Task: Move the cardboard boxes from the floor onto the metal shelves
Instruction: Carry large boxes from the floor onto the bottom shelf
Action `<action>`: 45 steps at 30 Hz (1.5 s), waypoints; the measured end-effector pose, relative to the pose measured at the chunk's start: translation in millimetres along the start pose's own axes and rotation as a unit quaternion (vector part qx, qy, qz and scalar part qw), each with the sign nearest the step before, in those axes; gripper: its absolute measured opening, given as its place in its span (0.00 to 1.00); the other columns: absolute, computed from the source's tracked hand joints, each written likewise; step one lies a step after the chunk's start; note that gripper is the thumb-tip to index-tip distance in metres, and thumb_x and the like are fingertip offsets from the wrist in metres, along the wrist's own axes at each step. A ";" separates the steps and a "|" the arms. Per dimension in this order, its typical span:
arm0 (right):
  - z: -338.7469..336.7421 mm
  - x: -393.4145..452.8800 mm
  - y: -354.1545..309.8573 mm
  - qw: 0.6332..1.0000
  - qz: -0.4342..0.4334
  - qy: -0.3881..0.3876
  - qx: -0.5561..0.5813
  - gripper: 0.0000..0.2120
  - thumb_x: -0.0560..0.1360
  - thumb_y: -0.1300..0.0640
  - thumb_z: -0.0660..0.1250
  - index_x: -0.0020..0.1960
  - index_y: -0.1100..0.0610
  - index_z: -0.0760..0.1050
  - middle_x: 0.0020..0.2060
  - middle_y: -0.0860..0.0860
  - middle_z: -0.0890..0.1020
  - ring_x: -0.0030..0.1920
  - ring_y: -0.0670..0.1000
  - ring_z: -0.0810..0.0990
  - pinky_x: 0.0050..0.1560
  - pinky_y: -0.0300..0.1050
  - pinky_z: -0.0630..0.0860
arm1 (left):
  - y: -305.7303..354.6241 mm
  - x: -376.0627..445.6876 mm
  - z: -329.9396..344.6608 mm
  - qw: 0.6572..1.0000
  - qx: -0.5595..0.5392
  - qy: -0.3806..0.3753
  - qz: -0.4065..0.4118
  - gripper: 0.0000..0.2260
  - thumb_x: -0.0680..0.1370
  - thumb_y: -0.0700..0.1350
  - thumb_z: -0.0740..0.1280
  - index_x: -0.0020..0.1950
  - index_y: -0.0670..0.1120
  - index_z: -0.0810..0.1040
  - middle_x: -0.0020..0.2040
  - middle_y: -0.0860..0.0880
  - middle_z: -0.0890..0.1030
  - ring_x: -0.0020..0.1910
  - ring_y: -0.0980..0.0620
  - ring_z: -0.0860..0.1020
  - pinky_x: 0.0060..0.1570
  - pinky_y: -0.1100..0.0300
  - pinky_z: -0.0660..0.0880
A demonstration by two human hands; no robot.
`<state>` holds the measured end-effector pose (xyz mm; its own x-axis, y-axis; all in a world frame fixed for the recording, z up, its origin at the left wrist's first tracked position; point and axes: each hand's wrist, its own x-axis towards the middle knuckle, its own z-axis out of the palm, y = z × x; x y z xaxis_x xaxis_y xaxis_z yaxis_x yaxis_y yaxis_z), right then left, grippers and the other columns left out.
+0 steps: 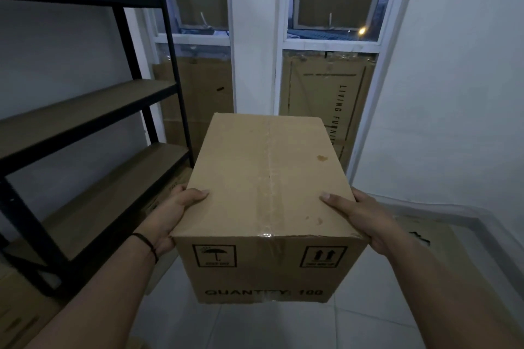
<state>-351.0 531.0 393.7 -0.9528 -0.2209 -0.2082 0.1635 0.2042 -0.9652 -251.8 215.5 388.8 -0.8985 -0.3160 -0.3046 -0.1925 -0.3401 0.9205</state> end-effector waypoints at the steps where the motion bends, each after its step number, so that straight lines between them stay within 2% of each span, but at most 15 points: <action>1: -3.6 13.2 -1.2 1.000 0.000 -0.002 -0.004 0.21 0.67 0.46 0.76 0.57 0.50 0.76 0.47 0.51 0.85 0.44 0.52 0.85 0.39 0.43 0.78 | 1.4 11.3 4.7 1.000 -0.003 0.002 -0.001 0.19 0.74 0.42 0.68 0.64 0.44 0.70 0.52 0.40 0.81 0.41 0.44 0.81 0.33 0.53 0.79; 4: -14.6 53.6 -6.0 1.000 -0.006 -0.010 -0.022 0.21 0.67 0.44 0.75 0.56 0.48 0.75 0.49 0.50 0.84 0.47 0.52 0.83 0.41 0.45 0.77 | 6.5 42.0 21.6 1.000 -0.020 0.010 0.000 0.17 0.75 0.42 0.67 0.64 0.45 0.71 0.51 0.41 0.81 0.41 0.44 0.81 0.33 0.53 0.80; 7: -28.1 101.0 -11.9 0.999 -0.017 -0.033 -0.028 0.15 0.68 0.45 0.75 0.52 0.44 0.75 0.50 0.50 0.84 0.48 0.52 0.83 0.44 0.46 0.78 | 9.4 75.4 38.2 0.999 -0.027 0.024 0.002 0.21 0.74 0.43 0.68 0.66 0.45 0.70 0.54 0.40 0.81 0.42 0.43 0.81 0.35 0.53 0.80; 10: -40.8 151.3 -23.0 0.997 -0.022 -0.062 -0.041 0.20 0.68 0.45 0.75 0.58 0.48 0.76 0.51 0.50 0.84 0.49 0.52 0.83 0.51 0.49 0.79 | 14.1 107.9 56.2 0.998 -0.043 0.050 0.004 0.25 0.71 0.44 0.70 0.67 0.45 0.71 0.55 0.39 0.81 0.43 0.42 0.81 0.35 0.52 0.80; 15: -50.4 225.1 -40.2 0.992 -0.028 -0.106 -0.055 0.26 0.68 0.44 0.75 0.62 0.51 0.76 0.51 0.50 0.84 0.49 0.52 0.83 0.48 0.47 0.79 | 21.2 147.1 76.9 0.993 -0.064 0.096 0.026 0.19 0.75 0.44 0.68 0.65 0.45 0.71 0.53 0.39 0.81 0.42 0.42 0.81 0.30 0.55 0.79; 20: -34.7 289.5 -47.1 0.986 -0.020 -0.153 -0.057 0.28 0.67 0.44 0.76 0.63 0.54 0.76 0.51 0.51 0.84 0.48 0.52 0.84 0.44 0.45 0.79 | 23.5 182.2 74.2 0.986 -0.088 0.139 0.039 0.14 0.75 0.43 0.67 0.60 0.45 0.72 0.49 0.41 0.81 0.41 0.43 0.81 0.29 0.55 0.79; 22: -23.0 315.0 -49.1 0.984 -0.017 -0.165 -0.063 0.27 0.66 0.44 0.76 0.61 0.54 0.76 0.50 0.51 0.85 0.47 0.53 0.84 0.44 0.46 0.79 | 26.2 196.9 70.2 0.983 -0.096 0.151 0.040 0.13 0.75 0.43 0.67 0.59 0.44 0.72 0.47 0.41 0.81 0.40 0.43 0.81 0.28 0.55 0.79; 25: 2.8 357.4 -50.9 0.978 -0.013 -0.192 -0.077 0.30 0.62 0.40 0.77 0.59 0.52 0.78 0.49 0.50 0.86 0.47 0.53 0.85 0.49 0.51 0.81 | 29.8 225.7 56.8 0.980 -0.101 0.167 0.044 0.06 0.77 0.42 0.66 0.53 0.45 0.74 0.38 0.44 0.84 0.33 0.46 0.82 0.27 0.56 0.78; 27: 19.6 382.5 -50.8 0.977 -0.013 -0.202 -0.071 0.31 0.61 0.40 0.78 0.60 0.52 0.78 0.48 0.51 0.86 0.47 0.53 0.85 0.50 0.52 0.81 | 33.6 245.4 46.5 0.978 -0.107 0.178 0.035 0.05 0.77 0.42 0.65 0.52 0.45 0.73 0.34 0.44 0.83 0.30 0.47 0.82 0.25 0.56 0.78; 30: 43.6 414.3 -55.4 0.972 -0.015 -0.226 -0.057 0.28 0.64 0.44 0.77 0.60 0.52 0.78 0.48 0.51 0.86 0.47 0.53 0.85 0.52 0.54 0.81 | 41.6 273.2 31.1 0.975 -0.112 0.190 0.034 0.06 0.76 0.43 0.67 0.51 0.45 0.72 0.35 0.44 0.83 0.31 0.46 0.82 0.27 0.55 0.79; 32: 59.1 433.0 -58.9 0.971 -0.009 -0.234 -0.056 0.28 0.63 0.44 0.77 0.60 0.51 0.78 0.48 0.51 0.86 0.47 0.54 0.85 0.53 0.56 0.81 | 45.8 290.7 18.4 0.973 -0.121 0.194 0.035 0.08 0.76 0.43 0.67 0.52 0.45 0.72 0.39 0.43 0.83 0.35 0.45 0.82 0.31 0.53 0.80; 35: 81.0 460.0 -65.4 0.967 -0.004 -0.248 -0.054 0.32 0.58 0.41 0.78 0.59 0.50 0.78 0.49 0.51 0.86 0.48 0.55 0.85 0.53 0.57 0.80 | 50.3 308.7 3.0 0.968 -0.137 0.206 0.032 0.13 0.75 0.44 0.68 0.58 0.44 0.71 0.45 0.41 0.82 0.40 0.42 0.81 0.39 0.49 0.80; 41: 126.7 504.2 -70.3 0.947 -0.007 -0.314 -0.065 0.39 0.54 0.38 0.80 0.63 0.46 0.76 0.51 0.49 0.85 0.50 0.54 0.85 0.56 0.56 0.79 | 44.6 320.2 -18.0 0.949 -0.171 0.262 0.035 0.18 0.73 0.45 0.70 0.61 0.43 0.73 0.46 0.40 0.83 0.42 0.41 0.82 0.40 0.49 0.81; 45: 146.7 518.3 -72.5 0.936 -0.025 -0.344 -0.075 0.34 0.58 0.42 0.77 0.63 0.47 0.77 0.50 0.49 0.85 0.48 0.52 0.85 0.53 0.51 0.80 | 37.7 312.1 -22.6 0.933 -0.188 0.304 0.037 0.31 0.66 0.46 0.76 0.67 0.43 0.71 0.58 0.37 0.80 0.54 0.36 0.80 0.54 0.38 0.76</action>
<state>-819.3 261.8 332.5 -0.5598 -0.7846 -0.2663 0.0359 0.2982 -0.9538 -530.6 84.1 322.9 -0.4918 -0.7563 -0.4314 0.1160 -0.5480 0.8284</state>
